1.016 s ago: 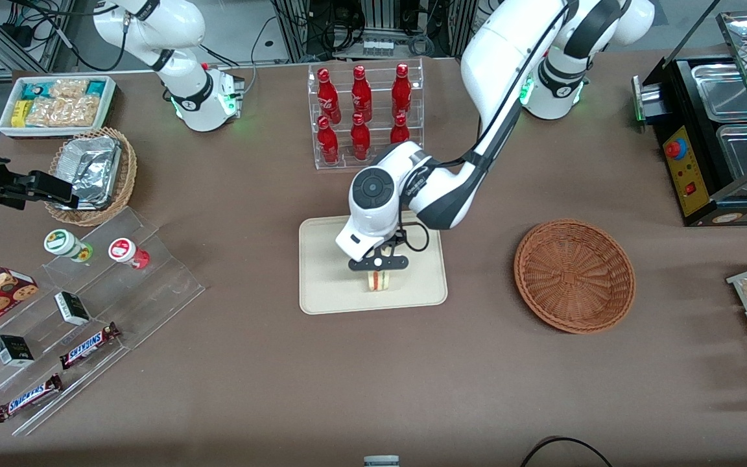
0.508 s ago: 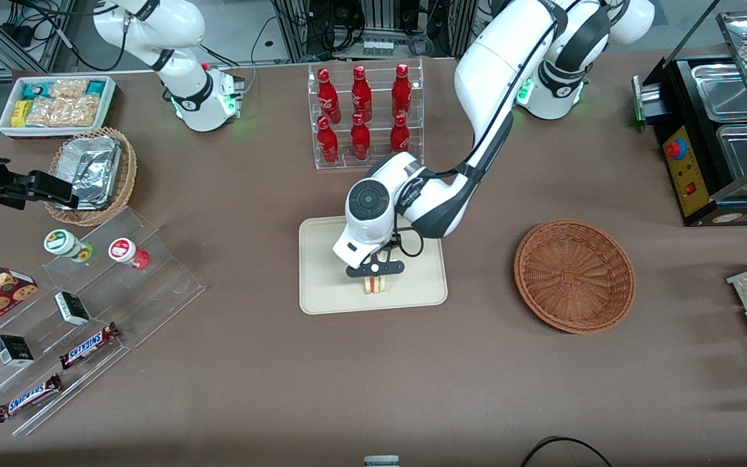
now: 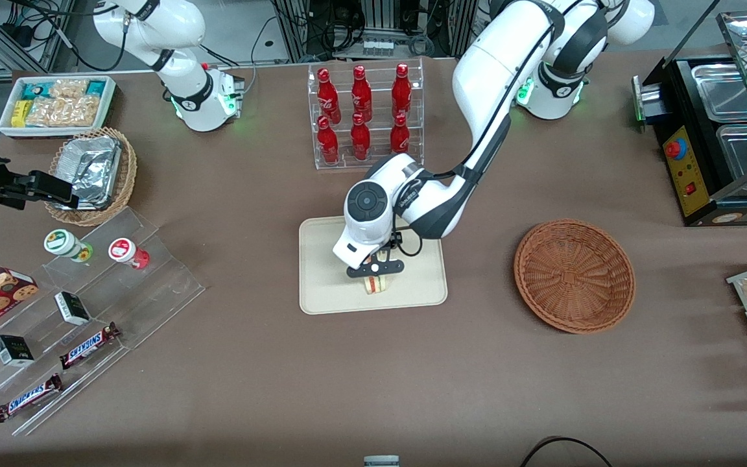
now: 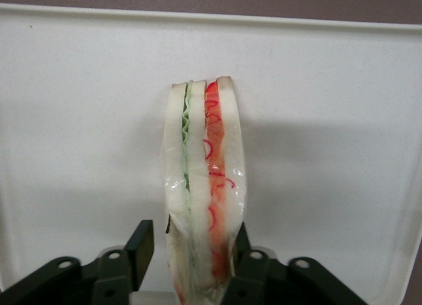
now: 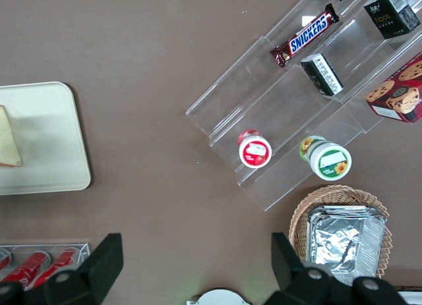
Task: Place sandwich from basket to tray
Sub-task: 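Lower the sandwich onto the tray and open the left gripper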
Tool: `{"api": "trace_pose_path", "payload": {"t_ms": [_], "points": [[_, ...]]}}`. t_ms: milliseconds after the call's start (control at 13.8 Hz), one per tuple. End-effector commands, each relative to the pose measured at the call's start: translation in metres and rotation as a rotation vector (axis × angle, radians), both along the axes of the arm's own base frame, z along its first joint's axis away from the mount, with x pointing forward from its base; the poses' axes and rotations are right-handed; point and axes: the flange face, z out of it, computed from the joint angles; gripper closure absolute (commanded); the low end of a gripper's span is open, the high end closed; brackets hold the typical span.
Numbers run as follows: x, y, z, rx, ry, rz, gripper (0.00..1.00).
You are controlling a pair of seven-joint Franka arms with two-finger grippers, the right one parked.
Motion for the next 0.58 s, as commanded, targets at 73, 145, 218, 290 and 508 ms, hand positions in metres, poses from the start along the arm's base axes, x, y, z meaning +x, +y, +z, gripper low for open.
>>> {"api": "trace_pose_path", "payload": {"t_ms": [73, 145, 218, 290, 508], "points": [[0.008, -0.002, 0.045, -0.008, -0.010, 0.022, 0.00], [0.011, -0.001, 0.061, -0.008, -0.011, 0.021, 0.00], [0.011, 0.000, 0.081, -0.003, -0.010, 0.016, 0.00], [0.013, 0.003, 0.095, 0.003, -0.007, 0.014, 0.00], [0.036, 0.039, 0.140, 0.001, -0.032, 0.019, 0.00]]}}
